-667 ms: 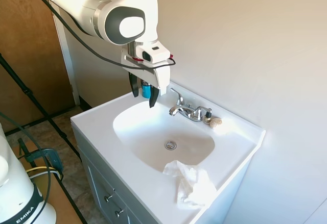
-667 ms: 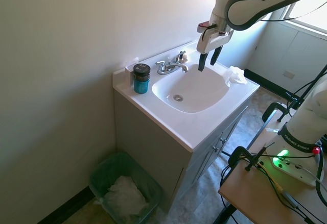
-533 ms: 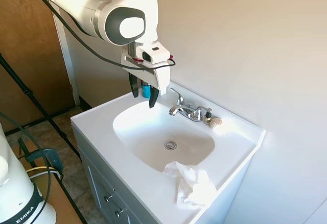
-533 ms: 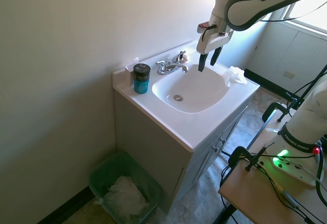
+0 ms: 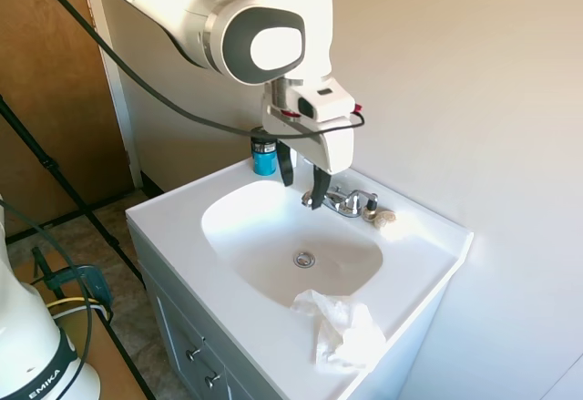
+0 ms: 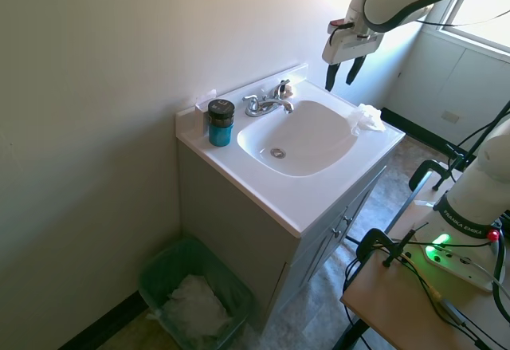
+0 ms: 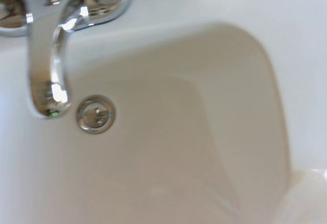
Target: Throw the tissue in the trash bin
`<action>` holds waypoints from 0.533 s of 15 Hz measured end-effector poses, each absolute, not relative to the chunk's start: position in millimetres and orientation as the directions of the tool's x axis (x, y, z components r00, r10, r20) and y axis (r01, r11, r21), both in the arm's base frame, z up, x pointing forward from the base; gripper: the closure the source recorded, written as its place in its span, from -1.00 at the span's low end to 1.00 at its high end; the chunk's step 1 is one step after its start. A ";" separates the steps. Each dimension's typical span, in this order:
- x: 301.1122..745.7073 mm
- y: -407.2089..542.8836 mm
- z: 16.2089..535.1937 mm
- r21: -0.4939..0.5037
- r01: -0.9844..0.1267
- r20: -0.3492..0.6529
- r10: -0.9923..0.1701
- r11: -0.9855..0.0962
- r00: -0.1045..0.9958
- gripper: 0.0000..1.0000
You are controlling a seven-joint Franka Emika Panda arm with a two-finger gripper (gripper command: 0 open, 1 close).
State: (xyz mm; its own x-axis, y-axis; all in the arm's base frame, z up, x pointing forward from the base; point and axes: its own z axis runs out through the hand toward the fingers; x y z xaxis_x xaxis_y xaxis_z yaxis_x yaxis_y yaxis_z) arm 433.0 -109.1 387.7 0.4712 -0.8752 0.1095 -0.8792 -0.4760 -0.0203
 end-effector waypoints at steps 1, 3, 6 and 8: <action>431.0 -128.0 381.0 -0.020 -0.898 0.114 -0.893 -0.440 0.435 -1.00; 425.3 -165.5 366.1 -0.026 -0.928 0.115 -0.923 -0.371 0.366 -1.00; 413.6 -209.7 348.2 -0.027 -0.959 0.105 -0.954 -0.284 0.279 -1.00; 406.6 -229.9 334.3 -0.016 -0.968 0.092 -0.965 -0.249 0.247 -1.00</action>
State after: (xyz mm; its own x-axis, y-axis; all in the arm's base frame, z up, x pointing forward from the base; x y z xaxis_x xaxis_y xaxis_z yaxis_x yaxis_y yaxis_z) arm 406.6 -229.9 334.3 0.2468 -0.9647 0.0916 -0.9683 -0.2492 -0.0162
